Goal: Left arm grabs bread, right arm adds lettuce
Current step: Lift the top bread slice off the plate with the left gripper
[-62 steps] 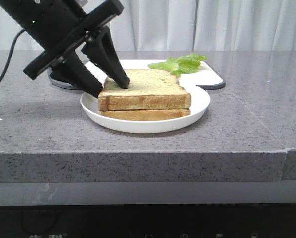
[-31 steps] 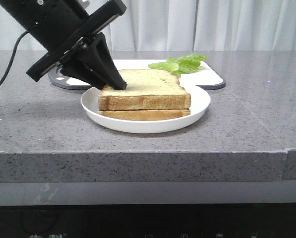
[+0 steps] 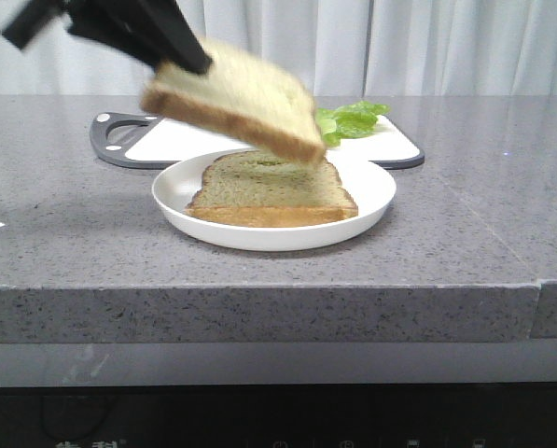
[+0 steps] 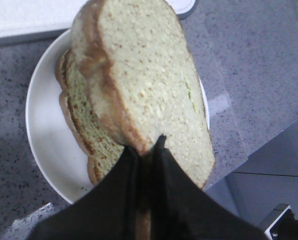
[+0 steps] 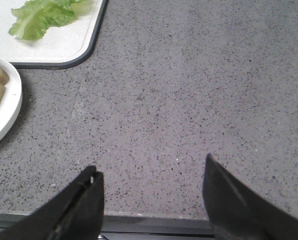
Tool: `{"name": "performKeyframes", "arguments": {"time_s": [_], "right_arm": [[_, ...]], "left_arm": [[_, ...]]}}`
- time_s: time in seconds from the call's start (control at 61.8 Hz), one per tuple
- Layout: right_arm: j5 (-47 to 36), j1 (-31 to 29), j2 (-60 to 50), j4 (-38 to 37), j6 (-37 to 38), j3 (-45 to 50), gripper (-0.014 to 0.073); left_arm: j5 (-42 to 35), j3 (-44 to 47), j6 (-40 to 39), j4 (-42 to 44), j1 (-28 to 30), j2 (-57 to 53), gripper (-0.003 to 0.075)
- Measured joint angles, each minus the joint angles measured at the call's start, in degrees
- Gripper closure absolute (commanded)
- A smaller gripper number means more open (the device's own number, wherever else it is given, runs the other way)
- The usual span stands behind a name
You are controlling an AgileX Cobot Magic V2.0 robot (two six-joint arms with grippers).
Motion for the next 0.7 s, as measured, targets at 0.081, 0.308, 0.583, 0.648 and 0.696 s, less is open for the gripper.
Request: {"name": "performKeyframes", "arguments": {"time_s": [0.081,0.308,0.583,0.648,0.696], "right_arm": [[0.0,0.0,0.0,0.1,0.0,0.0,0.0136],[0.0,0.0,0.0,1.4,0.0,0.0,0.0136],[0.0,0.0,5.3,6.4,-1.0,-1.6,0.0136],[0.0,0.0,8.4,8.2,-2.2,-2.8,0.0136],[0.0,0.0,10.5,9.9,-3.5,-4.0,0.0136]], "left_arm": [[0.2,0.0,0.0,1.9,0.0,-3.9,0.0741],[0.9,1.4,-7.1,14.3,0.0,-15.9,0.0741],[1.3,12.4,-16.8,28.3,0.0,-29.7,0.0741],[1.4,14.3,-19.1,31.1,0.0,-32.1,0.0741],[1.4,15.7,-21.4,33.1,0.0,-33.5,0.0741]]}}
